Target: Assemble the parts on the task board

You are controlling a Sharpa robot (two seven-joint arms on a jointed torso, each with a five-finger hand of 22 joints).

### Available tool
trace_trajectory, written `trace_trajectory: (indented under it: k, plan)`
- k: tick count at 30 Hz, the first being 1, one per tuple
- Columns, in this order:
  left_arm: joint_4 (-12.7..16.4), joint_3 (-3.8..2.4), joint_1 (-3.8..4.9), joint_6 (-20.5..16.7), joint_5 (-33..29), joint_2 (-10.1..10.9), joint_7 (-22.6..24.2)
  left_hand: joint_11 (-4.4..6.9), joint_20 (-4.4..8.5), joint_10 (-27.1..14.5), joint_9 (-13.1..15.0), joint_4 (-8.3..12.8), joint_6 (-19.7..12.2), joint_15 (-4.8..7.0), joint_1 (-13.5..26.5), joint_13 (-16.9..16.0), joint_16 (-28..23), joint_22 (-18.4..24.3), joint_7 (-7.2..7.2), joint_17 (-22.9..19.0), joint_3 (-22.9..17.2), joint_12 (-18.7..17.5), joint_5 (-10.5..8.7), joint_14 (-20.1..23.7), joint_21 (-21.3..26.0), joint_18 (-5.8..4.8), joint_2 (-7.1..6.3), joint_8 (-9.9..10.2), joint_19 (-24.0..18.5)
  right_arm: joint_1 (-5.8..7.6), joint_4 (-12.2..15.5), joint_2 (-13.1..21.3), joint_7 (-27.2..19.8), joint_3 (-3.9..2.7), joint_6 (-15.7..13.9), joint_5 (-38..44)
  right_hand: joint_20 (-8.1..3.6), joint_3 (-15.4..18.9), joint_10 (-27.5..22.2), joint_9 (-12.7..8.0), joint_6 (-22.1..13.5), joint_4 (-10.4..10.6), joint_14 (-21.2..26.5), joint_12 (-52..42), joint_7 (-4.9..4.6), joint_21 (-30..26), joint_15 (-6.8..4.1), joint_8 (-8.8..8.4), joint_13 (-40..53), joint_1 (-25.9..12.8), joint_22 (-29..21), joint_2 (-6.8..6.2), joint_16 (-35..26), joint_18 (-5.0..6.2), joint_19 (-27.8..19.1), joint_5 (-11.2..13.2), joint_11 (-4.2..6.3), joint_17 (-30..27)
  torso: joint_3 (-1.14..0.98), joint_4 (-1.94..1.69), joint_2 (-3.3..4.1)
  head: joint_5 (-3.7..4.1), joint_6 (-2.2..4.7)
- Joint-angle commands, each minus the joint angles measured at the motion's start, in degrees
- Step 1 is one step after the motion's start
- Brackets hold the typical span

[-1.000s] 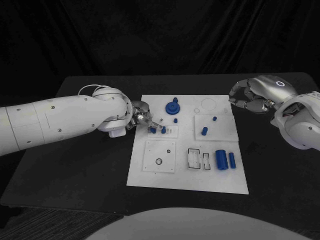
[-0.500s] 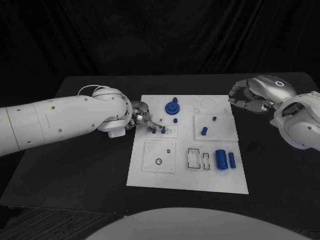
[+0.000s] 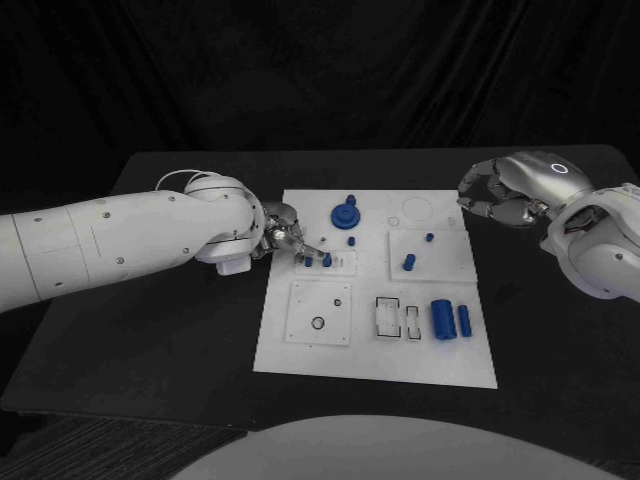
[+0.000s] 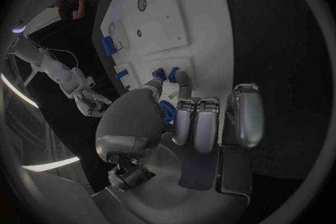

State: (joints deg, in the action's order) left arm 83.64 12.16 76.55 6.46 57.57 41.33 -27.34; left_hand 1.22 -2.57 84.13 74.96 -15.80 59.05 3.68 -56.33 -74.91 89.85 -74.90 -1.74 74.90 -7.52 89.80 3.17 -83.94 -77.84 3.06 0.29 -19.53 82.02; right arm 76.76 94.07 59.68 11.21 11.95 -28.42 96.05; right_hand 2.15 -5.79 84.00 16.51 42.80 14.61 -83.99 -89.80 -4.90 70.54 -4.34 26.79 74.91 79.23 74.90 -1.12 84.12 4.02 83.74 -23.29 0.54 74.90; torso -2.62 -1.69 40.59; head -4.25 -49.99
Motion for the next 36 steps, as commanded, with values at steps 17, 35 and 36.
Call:
trace_trajectory:
  k: [17, 35, 36]
  plan:
    - [4.41, -0.04, 3.42, -20.36, -0.05, 5.43, 18.96, 0.03, -0.11, 5.87, 1.43, -0.96, -2.58, 0.06, 4.84, -15.09, 0.15, -11.1, -0.56, 15.1, 8.18, 0.2, -0.28, -6.06, -0.21, -0.07, -0.8, -1.21, 0.54, -0.15, 0.78, 0.77, -2.25, -0.04, -4.19, -0.78, -0.23, -0.46, 6.0, -0.01, 1.99, 0.43, -4.39, -0.2, 0.21, 0.54, -0.1, -0.37, 15.09, 0.12, 10.03, 0.18, -0.14, -0.2, 0.21, -0.48, 0.33, 7.68, 0.04, 0.07, 0.0, 0.58, -0.01]
    - [-2.57, 0.0, 3.51, -21.57, 28.88, -0.17, 43.17, -2.94, -4.29, -41.93, -45.6, 3.93, -14.02, -2.42, -30.54, 47.73, -29.7, -7.7, -1.12, -25.5, -11.75, -71.3, 2.96, 22.66, 11.51, 2.41, -6.7, 15.92, -10.26, -0.2, 0.94, 0.0, -6.71, -0.05, -6.98, -2.94, -0.52, -1.22, 5.14, -0.04, 4.4, -0.12, -4.45, 0.86, 0.61, 1.11, -0.42, -1.05, 13.89, 0.91, 10.21, 0.05, -0.1, -0.32, 0.5, -1.32, 0.66, 7.67, -0.06, 0.03, -0.01, 0.68, -0.01]
    - [-3.22, 0.0, 3.13, -21.42, 30.62, -0.9, 43.06, -2.83, -4.11, -41.9, -47.29, 4.34, -13.53, -2.29, -30.32, 49.49, -31.05, -7.73, -1.17, -27.13, -11.19, -72.43, 2.77, 22.54, 11.47, 2.37, -7.0, 15.88, -9.69, -0.21, 0.93, 0.02, -6.8, -0.05, -6.94, -2.97, -0.52, -1.23, 5.08, -0.05, 4.44, -0.11, -4.45, 0.93, 0.6, 1.11, -0.42, -1.1, 13.81, 0.9, 10.21, 0.05, -0.1, -0.32, 0.5, -1.31, 0.65, 7.68, -0.06, -0.02, -0.01, 0.73, -0.01]
